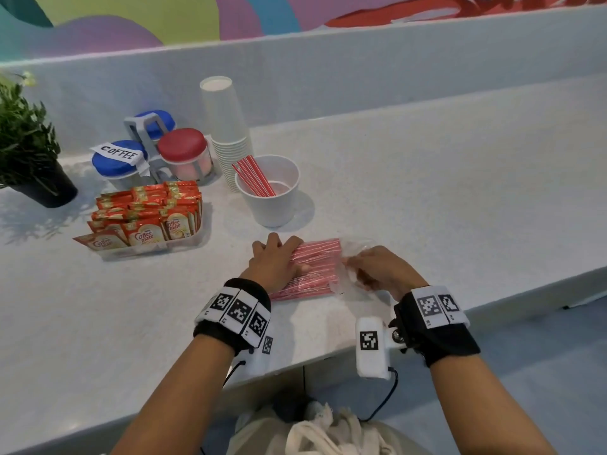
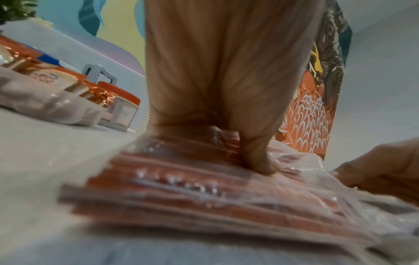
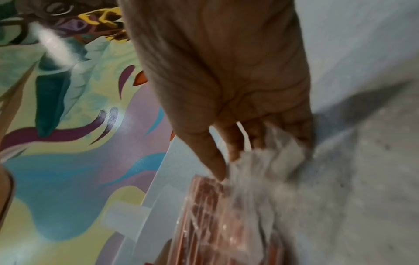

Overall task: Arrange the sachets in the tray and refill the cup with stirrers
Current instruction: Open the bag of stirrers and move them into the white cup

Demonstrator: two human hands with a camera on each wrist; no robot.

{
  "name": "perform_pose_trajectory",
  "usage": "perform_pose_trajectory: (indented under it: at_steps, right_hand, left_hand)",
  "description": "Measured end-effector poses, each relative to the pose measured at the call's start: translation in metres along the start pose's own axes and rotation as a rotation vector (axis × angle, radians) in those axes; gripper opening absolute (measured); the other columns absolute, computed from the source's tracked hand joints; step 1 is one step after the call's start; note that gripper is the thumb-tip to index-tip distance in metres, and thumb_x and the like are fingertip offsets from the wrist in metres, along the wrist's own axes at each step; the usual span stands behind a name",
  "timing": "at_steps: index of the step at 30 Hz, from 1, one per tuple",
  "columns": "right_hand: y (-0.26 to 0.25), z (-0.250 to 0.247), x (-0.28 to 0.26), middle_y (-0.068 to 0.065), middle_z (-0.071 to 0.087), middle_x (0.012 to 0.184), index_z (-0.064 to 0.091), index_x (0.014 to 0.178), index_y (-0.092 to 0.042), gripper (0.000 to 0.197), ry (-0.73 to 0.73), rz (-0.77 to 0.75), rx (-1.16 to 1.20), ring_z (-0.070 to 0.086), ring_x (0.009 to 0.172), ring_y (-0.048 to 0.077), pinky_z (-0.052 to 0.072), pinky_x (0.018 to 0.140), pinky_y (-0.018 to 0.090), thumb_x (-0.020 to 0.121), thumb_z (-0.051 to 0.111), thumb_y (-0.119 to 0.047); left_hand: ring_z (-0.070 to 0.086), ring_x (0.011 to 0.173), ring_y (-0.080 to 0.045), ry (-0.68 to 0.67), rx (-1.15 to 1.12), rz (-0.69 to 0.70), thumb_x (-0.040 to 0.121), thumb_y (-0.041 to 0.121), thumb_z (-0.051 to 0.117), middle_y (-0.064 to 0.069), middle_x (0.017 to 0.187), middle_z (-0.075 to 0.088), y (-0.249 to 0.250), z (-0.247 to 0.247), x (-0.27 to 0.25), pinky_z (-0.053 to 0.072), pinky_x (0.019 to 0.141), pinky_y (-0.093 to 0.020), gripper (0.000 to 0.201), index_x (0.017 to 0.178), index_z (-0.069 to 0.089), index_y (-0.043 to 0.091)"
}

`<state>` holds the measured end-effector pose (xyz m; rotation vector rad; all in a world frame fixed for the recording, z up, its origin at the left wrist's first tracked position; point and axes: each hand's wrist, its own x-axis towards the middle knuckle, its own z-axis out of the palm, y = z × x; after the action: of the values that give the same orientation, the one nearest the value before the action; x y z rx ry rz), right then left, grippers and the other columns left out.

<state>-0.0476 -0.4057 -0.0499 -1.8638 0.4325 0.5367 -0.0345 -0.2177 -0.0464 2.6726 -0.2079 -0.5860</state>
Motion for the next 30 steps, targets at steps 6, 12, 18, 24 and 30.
perform_pose_trajectory:
  at_steps: [6,12,18,24,30]
  right_hand:
    - [0.002,-0.009,0.002,0.008,0.062,0.074,0.057,0.068,-0.007,0.021,0.043,-0.192,0.474,0.060,0.071,0.018,0.052,0.072,0.028,0.087,0.053,0.001]
    - [-0.009,-0.013,0.001,0.010,0.067,0.082,0.061,0.080,-0.002,0.030,-0.168,-0.168,0.638,0.062,0.074,0.017,0.057,0.065,0.026,0.088,0.036,0.013]
    - [-0.011,0.004,0.013,0.013,0.068,0.097,0.066,0.099,-0.003,0.023,-0.120,-0.284,0.115,0.064,0.083,0.021,0.054,0.068,0.027,0.082,0.055,0.006]
    - [-0.008,0.024,0.029,0.016,0.071,0.087,0.070,0.082,0.004,0.012,0.201,-0.453,-0.220,0.066,0.082,0.030,0.053,0.071,0.039,0.079,0.058,0.001]
    - [-0.010,0.002,0.024,0.016,0.065,0.077,0.067,0.071,-0.002,0.018,0.110,-0.372,0.054,0.061,0.071,0.022,0.055,0.067,0.034,0.080,0.056,0.009]
  left_hand:
    - [0.024,0.126,-0.030,-0.031,-0.024,-0.031,0.088,0.054,0.047,-0.009,0.130,0.030,-0.008,0.005,-0.003,0.031,0.106,-0.046,0.060,0.140,0.029,0.029]
    - [0.024,0.126,-0.031,-0.030,-0.016,-0.042,0.092,0.053,0.039,-0.010,0.130,0.028,-0.007,0.007,-0.003,0.028,0.108,-0.045,0.056,0.142,0.025,0.030]
    - [0.025,0.125,-0.032,-0.023,-0.020,-0.043,0.094,0.050,0.037,-0.011,0.131,0.029,-0.007,0.007,-0.004,0.027,0.107,-0.043,0.052,0.140,0.028,0.028]
    - [0.028,0.122,-0.031,-0.018,0.039,-0.041,0.080,0.056,0.059,-0.011,0.128,0.030,-0.007,0.007,-0.007,0.032,0.104,-0.043,0.073,0.138,0.028,0.024]
    - [0.028,0.124,-0.031,-0.027,0.035,-0.075,0.087,0.053,0.050,-0.012,0.131,0.030,-0.014,0.001,-0.008,0.031,0.105,-0.043,0.061,0.135,0.029,0.022]
